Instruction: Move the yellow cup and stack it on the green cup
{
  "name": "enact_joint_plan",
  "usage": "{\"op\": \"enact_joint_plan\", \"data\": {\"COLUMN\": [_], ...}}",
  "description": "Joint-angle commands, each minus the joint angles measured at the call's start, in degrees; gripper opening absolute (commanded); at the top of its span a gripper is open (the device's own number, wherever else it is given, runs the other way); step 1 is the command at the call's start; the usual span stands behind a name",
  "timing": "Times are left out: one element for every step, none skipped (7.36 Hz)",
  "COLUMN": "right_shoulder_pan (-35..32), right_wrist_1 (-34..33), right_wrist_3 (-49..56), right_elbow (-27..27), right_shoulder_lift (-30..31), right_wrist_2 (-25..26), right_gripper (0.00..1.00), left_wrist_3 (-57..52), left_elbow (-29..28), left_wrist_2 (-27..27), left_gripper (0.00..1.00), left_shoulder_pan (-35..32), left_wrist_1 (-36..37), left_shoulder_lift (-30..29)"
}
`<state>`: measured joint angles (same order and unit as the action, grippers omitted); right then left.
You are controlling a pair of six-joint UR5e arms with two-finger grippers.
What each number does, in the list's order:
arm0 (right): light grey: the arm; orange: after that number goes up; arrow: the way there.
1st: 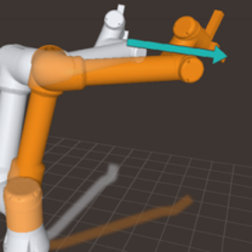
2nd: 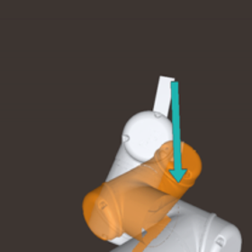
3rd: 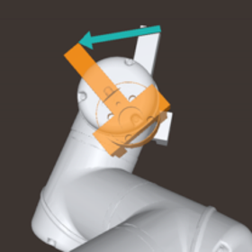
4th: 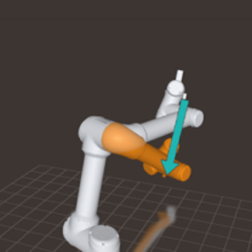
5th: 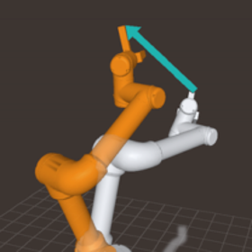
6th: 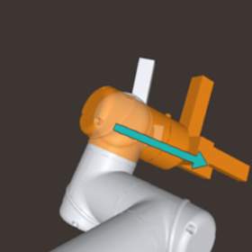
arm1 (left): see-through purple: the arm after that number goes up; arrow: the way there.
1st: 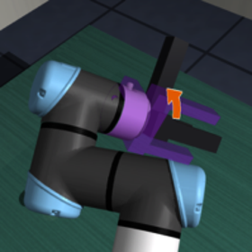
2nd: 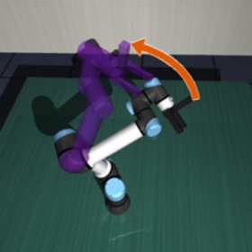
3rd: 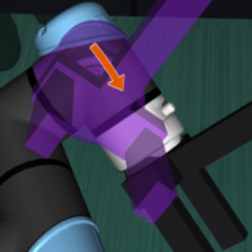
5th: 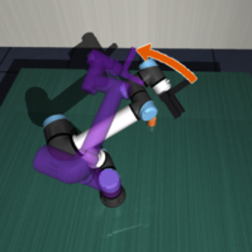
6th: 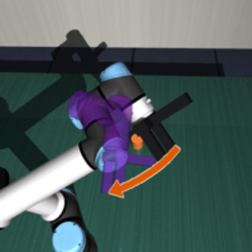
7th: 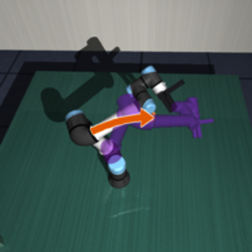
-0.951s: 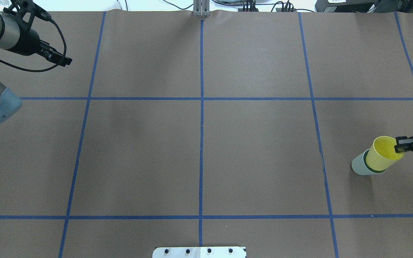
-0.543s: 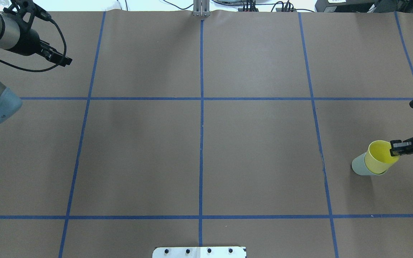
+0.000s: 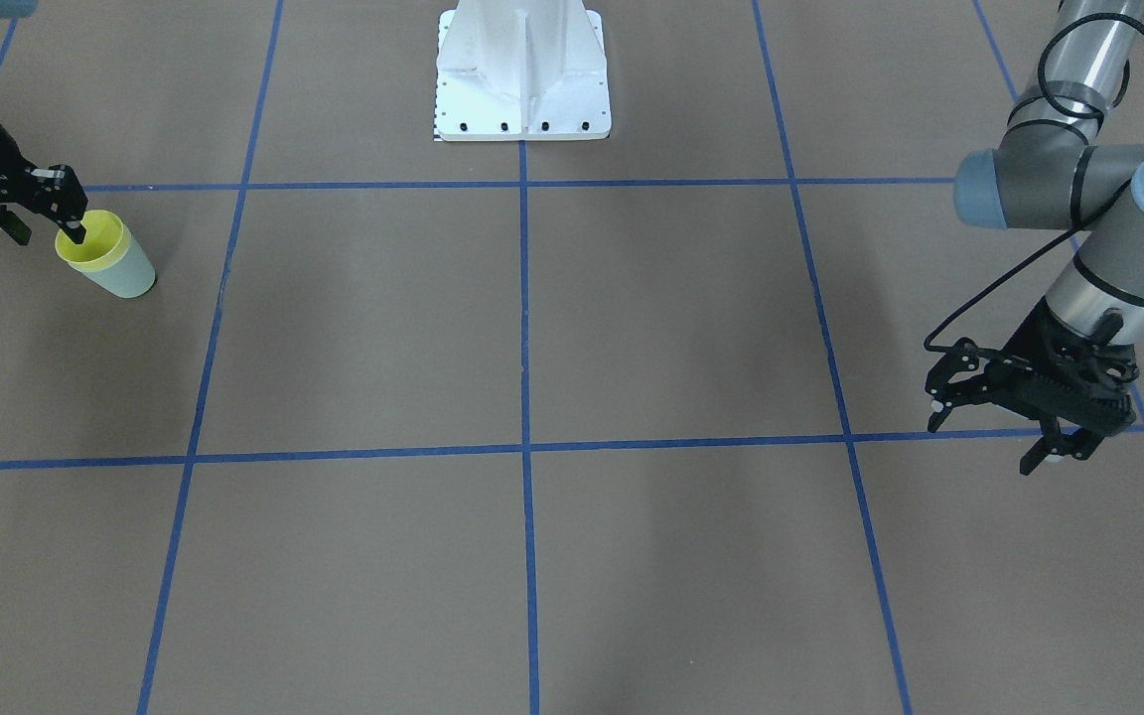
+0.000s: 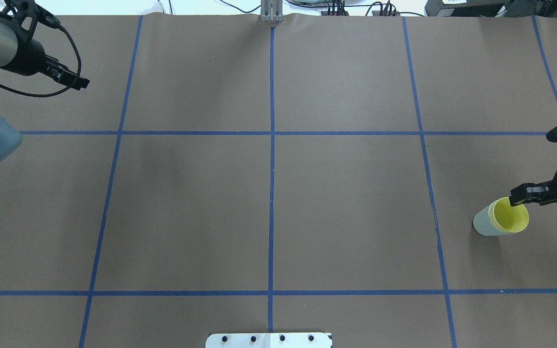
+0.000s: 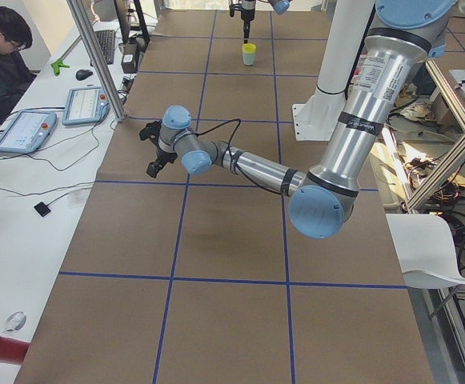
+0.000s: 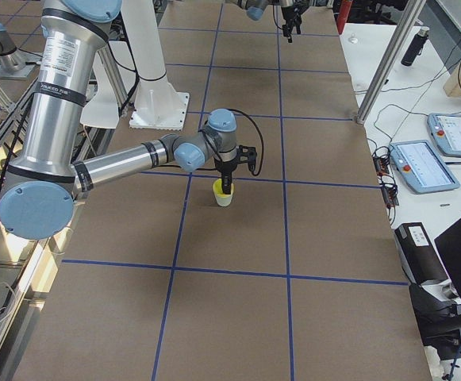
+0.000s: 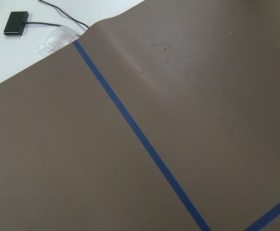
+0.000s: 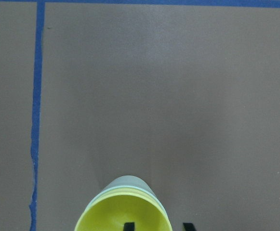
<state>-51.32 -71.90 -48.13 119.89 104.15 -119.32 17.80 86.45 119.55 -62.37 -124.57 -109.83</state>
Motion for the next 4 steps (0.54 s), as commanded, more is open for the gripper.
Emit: {"op": "enact_joint_plan", "data": {"right_shoulder_pan": [-5.7, -10.7, -15.9, -20.7], "right_wrist_1": [-0.7, -2.7, -3.4, -3.3], "right_wrist_3": [12.0, 20.9, 28.2, 33.0], "right_elbow": [-1.5, -3.3, -5.6, -8.2], "right_shoulder_lift": [-0.4, -0.6, -0.6, -0.6], "right_wrist_2": [-1.3, -3.4, -5.9, -9.1], "right_gripper": [1.00, 1.00, 1.00, 1.00], "left_wrist_3": [-3.7, -10.7, -17.5, -26.1], "left_elbow": [-0.2, -1.4, -1.7, -1.8], "left_wrist_2": [5.9, 7.0, 7.7, 7.7], "left_gripper": [1.00, 1.00, 1.00, 1.00], "left_shoulder_pan": [-6.3, -9.7, -13.3, -16.9], "left_wrist_1": [0.7, 1.9, 6.2, 11.7], "left_shoulder_lift": [2.5, 4.7, 6.0, 7.8]}}
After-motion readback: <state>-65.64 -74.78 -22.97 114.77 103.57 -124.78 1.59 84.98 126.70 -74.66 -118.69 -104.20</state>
